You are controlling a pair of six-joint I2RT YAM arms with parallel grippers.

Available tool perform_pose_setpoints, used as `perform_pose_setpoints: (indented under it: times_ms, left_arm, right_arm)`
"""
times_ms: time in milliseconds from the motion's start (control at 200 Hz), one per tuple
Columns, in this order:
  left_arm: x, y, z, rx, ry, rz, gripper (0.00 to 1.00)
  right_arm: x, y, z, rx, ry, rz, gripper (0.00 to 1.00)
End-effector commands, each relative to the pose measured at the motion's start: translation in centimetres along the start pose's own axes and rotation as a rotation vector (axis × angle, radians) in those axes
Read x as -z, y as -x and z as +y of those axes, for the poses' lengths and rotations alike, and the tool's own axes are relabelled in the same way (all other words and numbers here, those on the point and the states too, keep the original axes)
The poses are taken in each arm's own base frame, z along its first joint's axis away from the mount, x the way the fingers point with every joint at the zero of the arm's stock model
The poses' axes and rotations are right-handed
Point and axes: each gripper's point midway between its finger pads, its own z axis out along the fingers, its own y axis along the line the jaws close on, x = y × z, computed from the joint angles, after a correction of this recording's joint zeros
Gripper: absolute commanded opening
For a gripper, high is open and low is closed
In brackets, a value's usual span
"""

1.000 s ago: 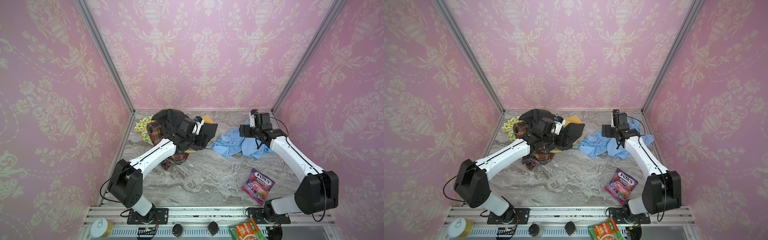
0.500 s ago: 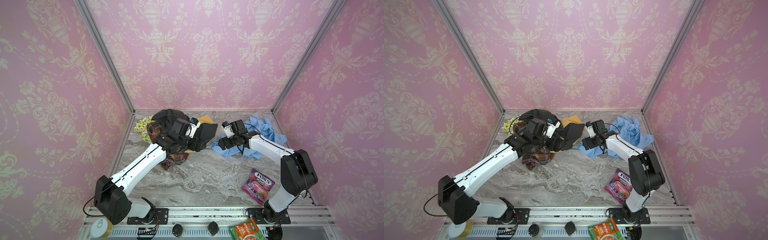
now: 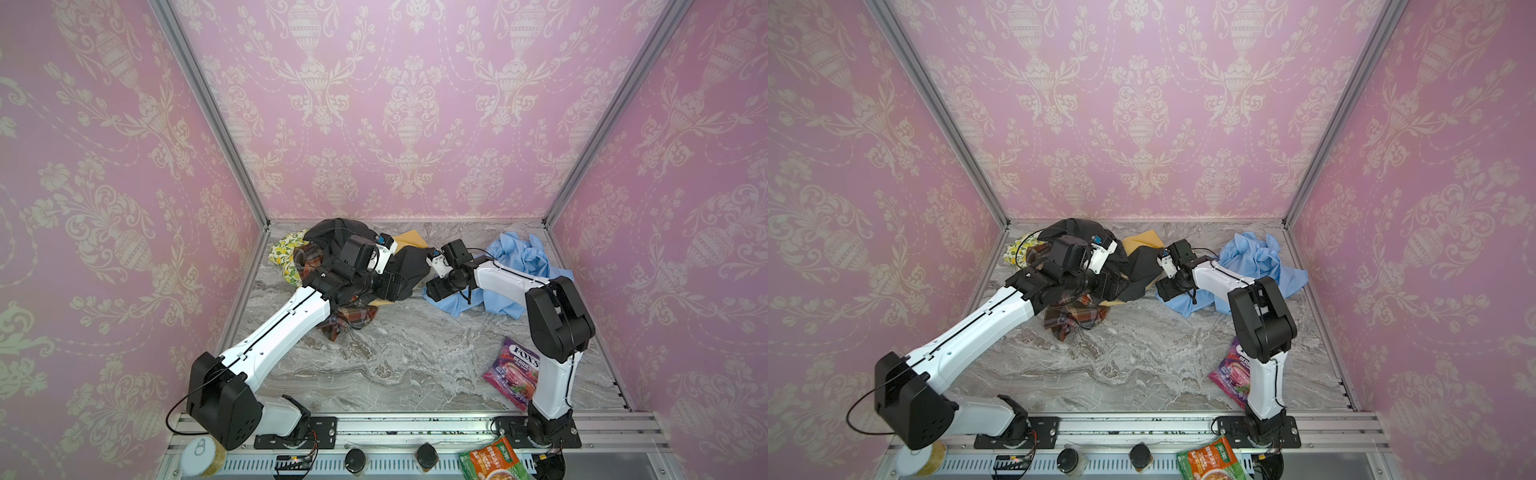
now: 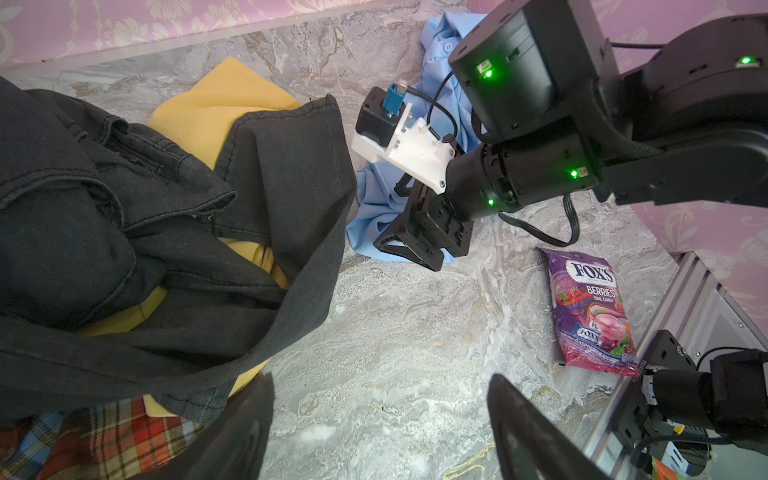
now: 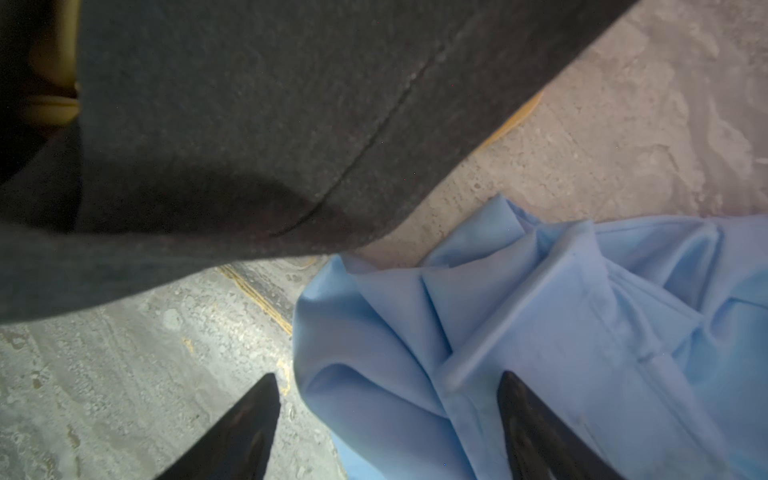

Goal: Pick out a specific cloth from the pile

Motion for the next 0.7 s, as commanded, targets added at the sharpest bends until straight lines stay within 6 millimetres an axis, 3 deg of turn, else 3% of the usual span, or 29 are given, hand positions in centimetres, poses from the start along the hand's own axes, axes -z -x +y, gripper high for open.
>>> perform_pose_setpoints:
  times_ms: [0,140,345,450,525,695]
  left_arm:
    - [0.2,0.0,0.6,-0.004,0.013,-0.016,0.82]
    - [0.4,0.1,0.8,0.007,0.013,-0.024,0.82]
    - [0.5,0.1,1.3,0.014,0.02,-0.038,0.82]
    - [0.6,0.2,1.5,0.021,0.022,-0.046,0.82]
    - [0.7,0.2,1.6,0.025,0.024,-0.052,0.82]
    - [0.7,0.1,1.9,0.024,0.034,-0.056,0.82]
  right_arm:
    - [-0.1,-0.4,0.1,-0.013,0.006,0.054,0.73]
    - [-1.1,-1.4,0.0,-0.019,0.001,0.12,0.54]
    - [-1.7,-2.2,0.4,-0.019,-0.001,0.17,0.44]
    - [-2.0,-2.3,0.5,-0.021,0.0,0.185,0.22]
    - [-2.0,-2.0,0.2,-0.024,-0.013,0.178,0.0]
    - [0.7,0.5,-1.0,-0.053,-0.048,0.071,0.0]
